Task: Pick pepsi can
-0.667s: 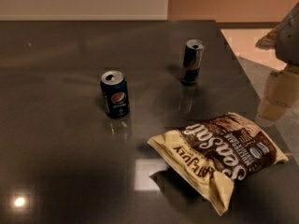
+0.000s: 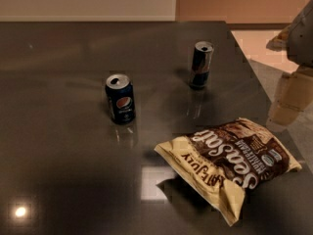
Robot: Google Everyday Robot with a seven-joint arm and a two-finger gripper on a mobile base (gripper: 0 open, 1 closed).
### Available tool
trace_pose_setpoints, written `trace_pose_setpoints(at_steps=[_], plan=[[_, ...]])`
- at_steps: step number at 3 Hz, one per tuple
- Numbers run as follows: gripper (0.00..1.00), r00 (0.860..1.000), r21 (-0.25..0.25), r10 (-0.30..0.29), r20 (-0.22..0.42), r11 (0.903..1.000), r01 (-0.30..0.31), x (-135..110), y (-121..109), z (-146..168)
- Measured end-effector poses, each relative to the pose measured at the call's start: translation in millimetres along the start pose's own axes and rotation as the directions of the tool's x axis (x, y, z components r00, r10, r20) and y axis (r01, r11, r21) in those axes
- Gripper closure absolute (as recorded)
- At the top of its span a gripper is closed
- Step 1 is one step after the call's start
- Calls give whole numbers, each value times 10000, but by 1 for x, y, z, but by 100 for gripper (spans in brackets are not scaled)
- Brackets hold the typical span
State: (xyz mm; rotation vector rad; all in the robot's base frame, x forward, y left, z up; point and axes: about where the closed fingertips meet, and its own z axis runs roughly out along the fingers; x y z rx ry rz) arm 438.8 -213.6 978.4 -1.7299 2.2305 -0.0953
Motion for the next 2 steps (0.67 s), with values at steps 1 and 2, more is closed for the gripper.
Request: trace_pose_setpoints(at_steps=[1, 2], plan=[[0, 9966, -374, -573, 589, 9975, 595, -30, 7, 3], [0, 9828, -686, -1173, 1426, 9894, 1281, -66, 17, 14]])
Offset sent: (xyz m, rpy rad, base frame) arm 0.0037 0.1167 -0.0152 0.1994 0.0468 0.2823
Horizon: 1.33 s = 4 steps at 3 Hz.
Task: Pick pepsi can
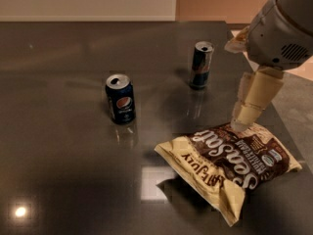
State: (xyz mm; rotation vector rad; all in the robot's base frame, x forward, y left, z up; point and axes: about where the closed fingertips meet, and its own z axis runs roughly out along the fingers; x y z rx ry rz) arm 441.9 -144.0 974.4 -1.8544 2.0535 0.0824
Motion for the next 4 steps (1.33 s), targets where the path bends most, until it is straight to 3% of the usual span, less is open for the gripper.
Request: trace_pose_setpoints(at_steps=[2, 4], plan=[[0, 9857, -297, -831, 1467, 9956, 884, -62, 1, 47], [0, 9643, -497, -778, 2530, 9944, 933, -120, -17, 90]])
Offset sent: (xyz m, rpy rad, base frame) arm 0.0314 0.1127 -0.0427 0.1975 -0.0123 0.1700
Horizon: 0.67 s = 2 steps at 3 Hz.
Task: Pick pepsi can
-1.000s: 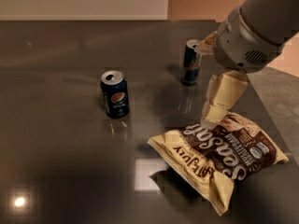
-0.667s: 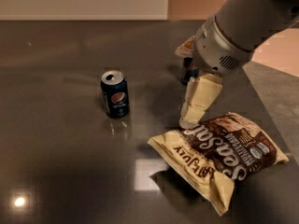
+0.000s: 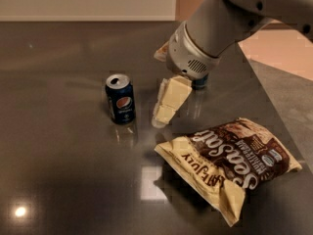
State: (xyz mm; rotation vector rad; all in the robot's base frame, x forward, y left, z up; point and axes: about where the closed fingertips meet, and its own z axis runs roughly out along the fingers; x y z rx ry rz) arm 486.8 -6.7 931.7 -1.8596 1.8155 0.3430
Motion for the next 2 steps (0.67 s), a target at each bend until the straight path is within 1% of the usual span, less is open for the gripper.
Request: trace_pose_setpoints(at_steps=[1, 2], plan=[[0, 9995, -103, 249, 180, 9996, -247, -15, -12, 25], [0, 9984, -215, 511, 250, 9985, -505, -27, -20, 42]])
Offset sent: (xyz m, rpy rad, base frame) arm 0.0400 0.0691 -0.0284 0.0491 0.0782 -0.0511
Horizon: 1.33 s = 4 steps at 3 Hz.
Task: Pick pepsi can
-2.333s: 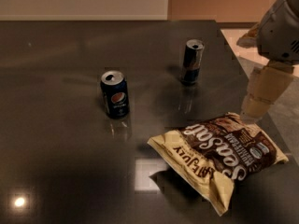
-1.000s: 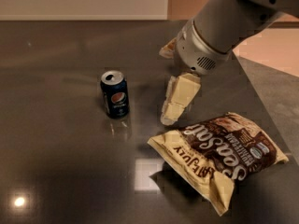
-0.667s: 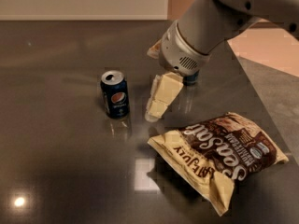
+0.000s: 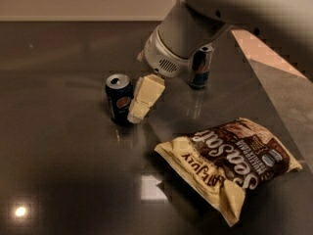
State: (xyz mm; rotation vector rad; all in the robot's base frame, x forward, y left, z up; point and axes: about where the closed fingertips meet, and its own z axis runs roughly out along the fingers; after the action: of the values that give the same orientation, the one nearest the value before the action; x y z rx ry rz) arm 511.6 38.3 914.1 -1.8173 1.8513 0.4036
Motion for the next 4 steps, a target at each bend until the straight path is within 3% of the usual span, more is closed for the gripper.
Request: trace_pose_setpoints(at_steps=[2, 3, 4], plan=[[0, 9997, -382, 206, 140, 9991, -201, -16, 4, 26], [16, 9995, -501, 254, 164, 9984, -245, -19, 3, 32], [39, 9992, -644, 308, 257, 9975, -290, -24, 2, 36]])
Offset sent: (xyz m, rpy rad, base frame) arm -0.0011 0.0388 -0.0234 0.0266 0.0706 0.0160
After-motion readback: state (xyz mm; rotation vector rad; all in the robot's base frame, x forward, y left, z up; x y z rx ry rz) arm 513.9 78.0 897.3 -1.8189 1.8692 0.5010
